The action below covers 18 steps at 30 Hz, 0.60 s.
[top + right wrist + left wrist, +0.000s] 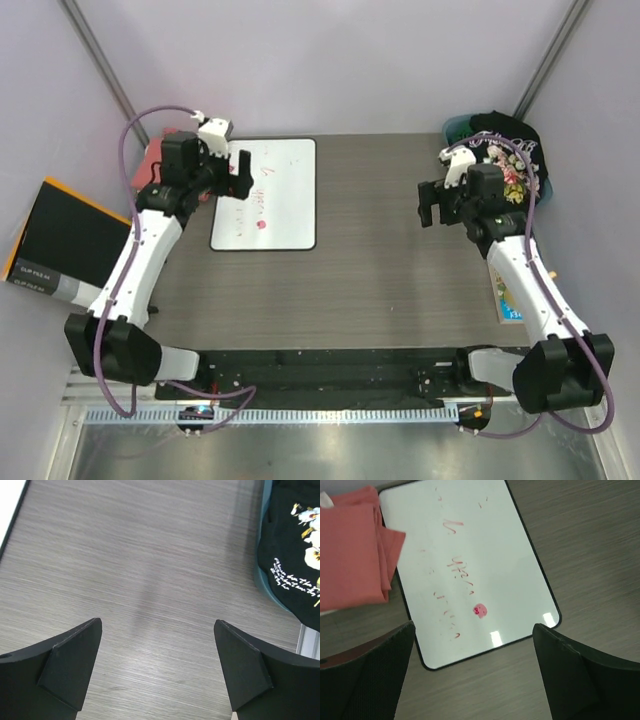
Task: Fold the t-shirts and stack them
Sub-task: Put the neatly folded tshirt into the corner of the board with the left arm
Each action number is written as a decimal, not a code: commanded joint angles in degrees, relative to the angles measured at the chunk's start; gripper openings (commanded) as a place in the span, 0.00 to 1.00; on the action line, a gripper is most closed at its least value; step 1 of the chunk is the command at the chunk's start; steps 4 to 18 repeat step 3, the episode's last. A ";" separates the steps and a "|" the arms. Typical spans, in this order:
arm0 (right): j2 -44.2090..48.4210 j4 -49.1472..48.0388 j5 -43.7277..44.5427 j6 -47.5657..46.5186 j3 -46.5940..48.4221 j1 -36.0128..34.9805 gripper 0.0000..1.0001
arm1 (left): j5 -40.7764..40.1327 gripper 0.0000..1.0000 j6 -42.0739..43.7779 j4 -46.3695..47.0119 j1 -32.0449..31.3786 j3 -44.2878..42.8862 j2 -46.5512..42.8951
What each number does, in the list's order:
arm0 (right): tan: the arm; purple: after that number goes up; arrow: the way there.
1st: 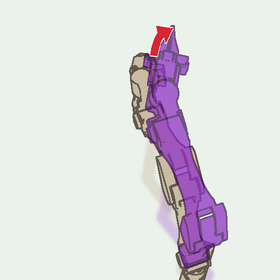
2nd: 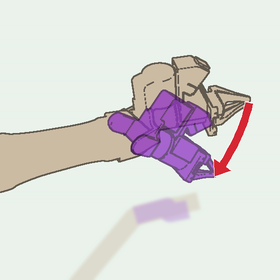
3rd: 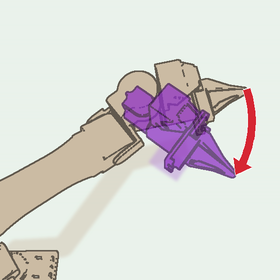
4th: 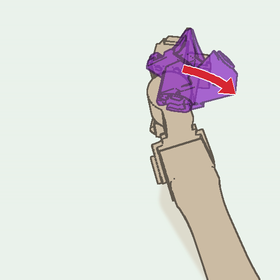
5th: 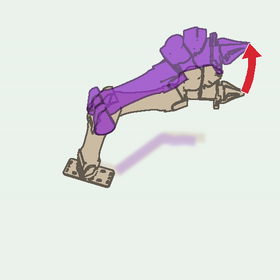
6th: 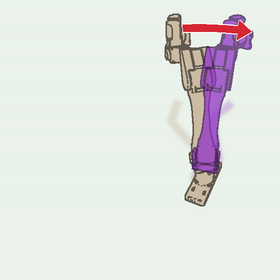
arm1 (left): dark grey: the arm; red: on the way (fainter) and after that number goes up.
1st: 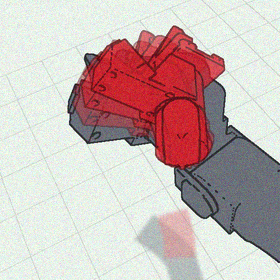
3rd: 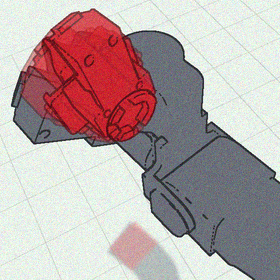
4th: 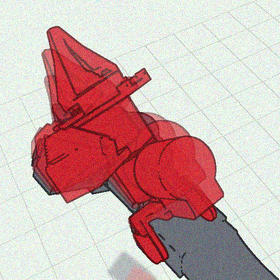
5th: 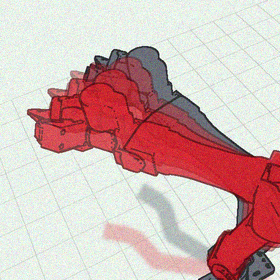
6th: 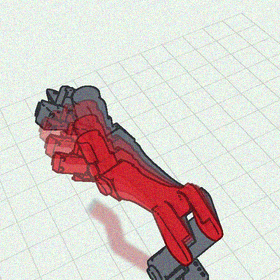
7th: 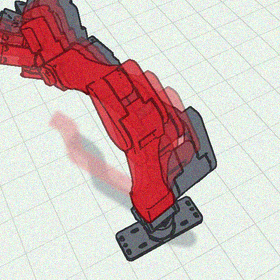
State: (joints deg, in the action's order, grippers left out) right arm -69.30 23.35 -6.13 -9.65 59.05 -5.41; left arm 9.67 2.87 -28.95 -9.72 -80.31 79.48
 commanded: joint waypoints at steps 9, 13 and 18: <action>3.20 -0.06 1.91 2.01 0.45 -0.83 1.00 | -2.46 1.00 -7.18 7.32 0.40 9.21 -3.54; 3.20 -0.06 1.91 2.01 0.45 -0.83 1.00 | -2.46 1.00 -7.18 7.32 0.40 9.21 -3.54; 3.20 -0.06 1.91 2.01 0.45 -0.83 1.00 | -2.46 1.00 -7.18 7.32 0.40 9.21 -3.54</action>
